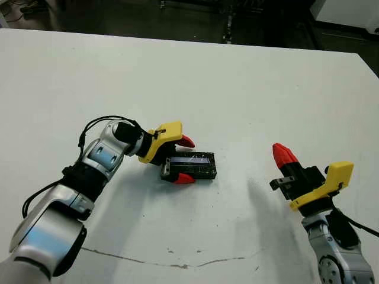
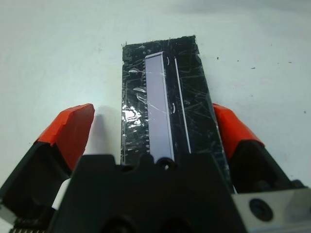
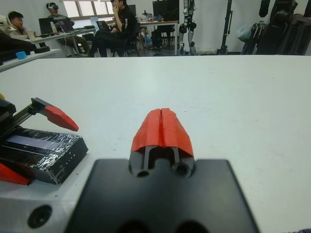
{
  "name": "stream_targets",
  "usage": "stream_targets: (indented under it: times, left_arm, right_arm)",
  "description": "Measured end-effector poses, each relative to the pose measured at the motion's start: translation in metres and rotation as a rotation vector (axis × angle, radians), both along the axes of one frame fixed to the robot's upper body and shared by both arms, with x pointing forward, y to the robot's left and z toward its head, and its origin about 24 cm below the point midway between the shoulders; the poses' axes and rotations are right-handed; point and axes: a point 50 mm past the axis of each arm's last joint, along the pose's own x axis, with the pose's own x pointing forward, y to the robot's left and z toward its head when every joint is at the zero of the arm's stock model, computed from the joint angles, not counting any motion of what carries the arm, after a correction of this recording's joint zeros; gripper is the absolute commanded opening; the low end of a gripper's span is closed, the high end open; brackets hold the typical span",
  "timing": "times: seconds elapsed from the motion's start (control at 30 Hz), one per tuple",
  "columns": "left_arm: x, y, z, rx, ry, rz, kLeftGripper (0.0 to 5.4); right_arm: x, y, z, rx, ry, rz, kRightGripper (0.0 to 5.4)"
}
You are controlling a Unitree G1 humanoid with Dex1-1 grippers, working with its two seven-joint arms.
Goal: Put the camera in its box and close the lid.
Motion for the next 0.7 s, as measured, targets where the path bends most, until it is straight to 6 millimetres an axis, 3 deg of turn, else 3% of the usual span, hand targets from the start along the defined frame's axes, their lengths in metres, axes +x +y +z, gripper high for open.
stream_targets:
  times: [0.27,0.7]
  left_arm:
    - [-0.011,0.022,0.002,-0.020,-0.038,0.035,5.40]
    - [-0.027,0.091,0.009,0.049,0.080,0.175,5.40]
  right_arm:
    - [0.000,0.001,0.000,0.001,0.000,0.002,0.00]
    - [0.000,0.002,0.000,0.000,-0.001,0.007,0.00]
